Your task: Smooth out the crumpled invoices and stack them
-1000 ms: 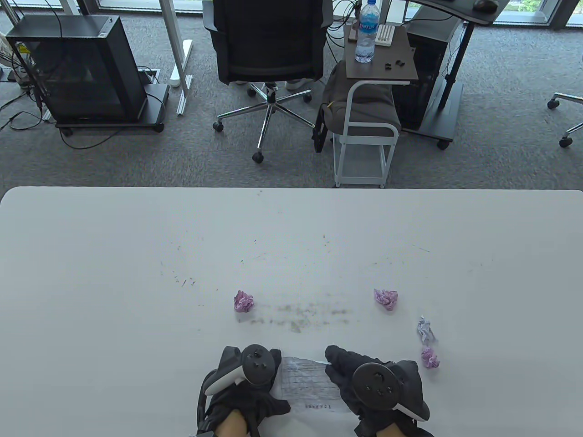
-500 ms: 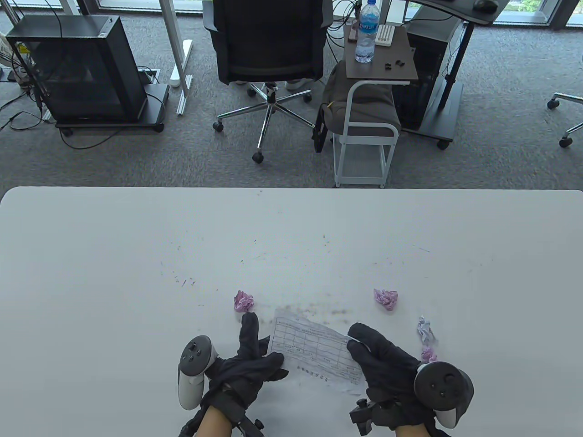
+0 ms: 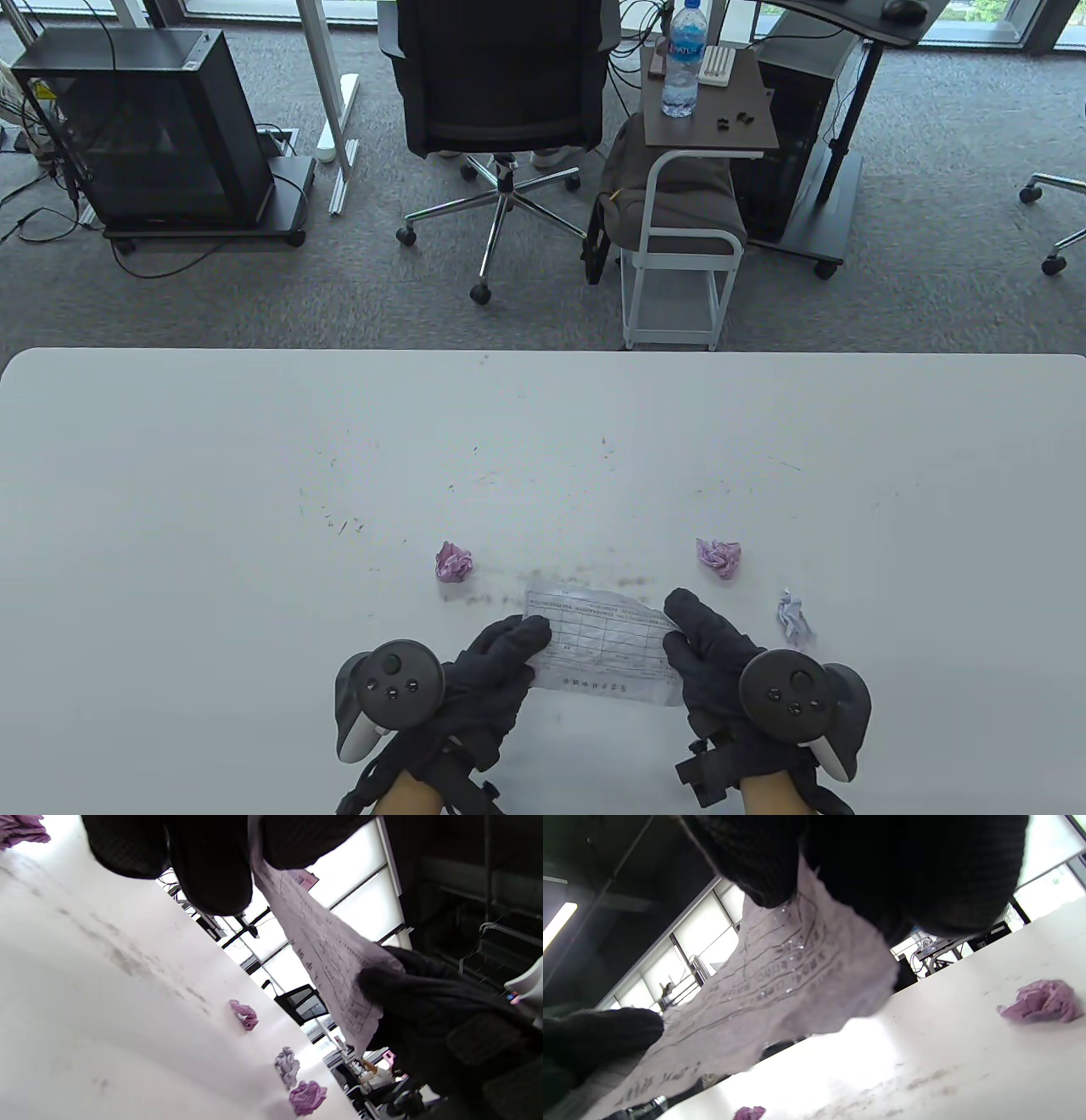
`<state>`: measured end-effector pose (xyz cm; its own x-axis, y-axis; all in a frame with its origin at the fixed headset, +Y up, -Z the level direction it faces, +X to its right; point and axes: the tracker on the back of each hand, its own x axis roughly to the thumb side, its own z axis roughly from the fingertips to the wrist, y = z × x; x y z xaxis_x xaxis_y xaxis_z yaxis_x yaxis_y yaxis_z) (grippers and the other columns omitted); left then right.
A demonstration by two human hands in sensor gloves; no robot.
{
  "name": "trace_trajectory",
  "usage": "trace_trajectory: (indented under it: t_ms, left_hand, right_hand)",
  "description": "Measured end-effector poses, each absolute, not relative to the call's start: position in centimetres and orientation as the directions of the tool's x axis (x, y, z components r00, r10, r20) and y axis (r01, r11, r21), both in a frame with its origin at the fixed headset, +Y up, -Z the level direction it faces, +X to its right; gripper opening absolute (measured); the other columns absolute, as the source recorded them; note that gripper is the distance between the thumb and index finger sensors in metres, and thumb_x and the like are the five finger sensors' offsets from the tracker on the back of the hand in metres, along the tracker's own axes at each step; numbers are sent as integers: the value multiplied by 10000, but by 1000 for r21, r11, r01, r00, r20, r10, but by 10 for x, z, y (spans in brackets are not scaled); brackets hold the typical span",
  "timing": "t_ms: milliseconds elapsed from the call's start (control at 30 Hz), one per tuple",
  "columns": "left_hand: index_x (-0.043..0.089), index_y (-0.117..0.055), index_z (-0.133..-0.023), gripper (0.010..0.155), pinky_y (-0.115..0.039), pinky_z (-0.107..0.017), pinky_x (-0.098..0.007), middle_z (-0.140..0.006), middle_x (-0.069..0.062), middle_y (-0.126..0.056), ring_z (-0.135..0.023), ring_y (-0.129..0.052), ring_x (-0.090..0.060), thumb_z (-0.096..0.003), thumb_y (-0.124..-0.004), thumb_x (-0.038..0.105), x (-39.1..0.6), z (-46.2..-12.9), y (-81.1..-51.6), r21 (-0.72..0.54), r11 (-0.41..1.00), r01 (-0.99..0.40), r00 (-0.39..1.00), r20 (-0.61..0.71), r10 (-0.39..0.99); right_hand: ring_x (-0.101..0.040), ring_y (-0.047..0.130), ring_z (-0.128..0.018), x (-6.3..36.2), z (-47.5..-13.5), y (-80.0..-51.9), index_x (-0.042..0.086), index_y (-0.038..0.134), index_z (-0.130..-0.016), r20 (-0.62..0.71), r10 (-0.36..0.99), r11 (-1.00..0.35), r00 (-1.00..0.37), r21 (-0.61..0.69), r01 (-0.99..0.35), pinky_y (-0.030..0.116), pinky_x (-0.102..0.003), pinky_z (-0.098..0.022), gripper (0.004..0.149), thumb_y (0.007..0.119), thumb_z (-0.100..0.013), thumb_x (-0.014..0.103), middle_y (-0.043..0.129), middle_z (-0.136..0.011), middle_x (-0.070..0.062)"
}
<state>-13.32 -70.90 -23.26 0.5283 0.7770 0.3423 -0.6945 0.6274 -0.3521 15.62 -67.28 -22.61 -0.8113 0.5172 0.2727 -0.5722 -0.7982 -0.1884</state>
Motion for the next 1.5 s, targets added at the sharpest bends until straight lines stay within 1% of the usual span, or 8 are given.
trace_trajectory:
  t_ms: [133,400,600,900,1100,1267,1367,1500]
  left_hand:
    - [51,-449,-1136,611,-675,-609,-597,-1113,-215,-333,-835,-772,-417,-615,-689,261,-130,-242,-720,-491,643,-588,605,260,752]
    - [71,-458,-1138,616,-631,-619,-583,-1124,-191,-335,-927,-578,-528,-617,-682,312,-133,-265,-753,-523,730,-441,772,195,606]
    - [80,-399,-1140,615,-509,-656,-576,-1120,-181,-271,-963,-359,-547,-625,-648,307,-126,-284,-775,-579,747,-327,849,168,501]
    - [90,-385,-1137,627,-381,-663,-586,-1099,-201,-193,-963,-221,-545,-622,-654,325,-117,-284,-791,-503,853,-142,917,257,304]
    - [116,-310,-1142,660,-308,-663,-594,-1095,-192,-100,-973,-120,-528,-627,-649,351,-120,-281,-795,-533,831,-158,914,239,327]
    - [118,-287,-1140,668,-276,-658,-598,-1088,-186,-77,-972,-81,-521,-628,-647,352,-120,-282,-797,-546,818,-181,909,224,351]
    - [120,-287,-1141,679,-269,-656,-598,-1088,-188,-75,-972,-74,-518,-625,-657,359,-122,-282,-797,-549,812,-199,903,220,370]
    - [90,-336,-1142,671,-260,-658,-598,-1092,-193,-87,-982,-88,-520,-621,-664,356,-136,-284,-793,-544,728,-416,815,131,564]
  right_hand:
    - [-259,984,-456,135,-237,-677,97,672,-941,256,359,-907,-897,-131,-401,894,-390,-302,496,831,-488,222,934,-709,-153]
    - [-262,974,-489,95,-277,-720,91,616,-971,227,98,-994,-969,-19,-106,890,-394,-324,549,833,-482,214,909,-744,-153]
    - [-254,970,-488,85,-302,-745,91,607,-976,190,76,-996,-979,58,-66,888,-390,-324,556,832,-484,217,908,-743,-149]
    - [-255,971,-489,73,-318,-758,92,615,-972,201,-36,-996,-979,71,51,887,-392,-327,551,835,-483,216,917,-735,-147]
    - [-254,973,-501,74,-316,-760,102,618,-969,199,-131,-990,-971,30,140,890,-394,-333,551,836,-479,229,914,-748,-139]
    - [-315,887,-644,83,-299,-743,126,552,-1002,218,-181,-983,-959,-29,179,878,-424,-385,639,823,-486,387,730,-926,-218]
    - [-356,846,-698,88,-280,-726,122,509,-1021,227,-124,-992,-966,-24,122,867,-450,-408,696,801,-490,464,661,-973,-238]
    - [-416,787,-756,88,-243,-703,119,484,-1035,272,-72,-997,-960,-40,63,832,-498,-452,738,795,-485,501,598,-1006,-273]
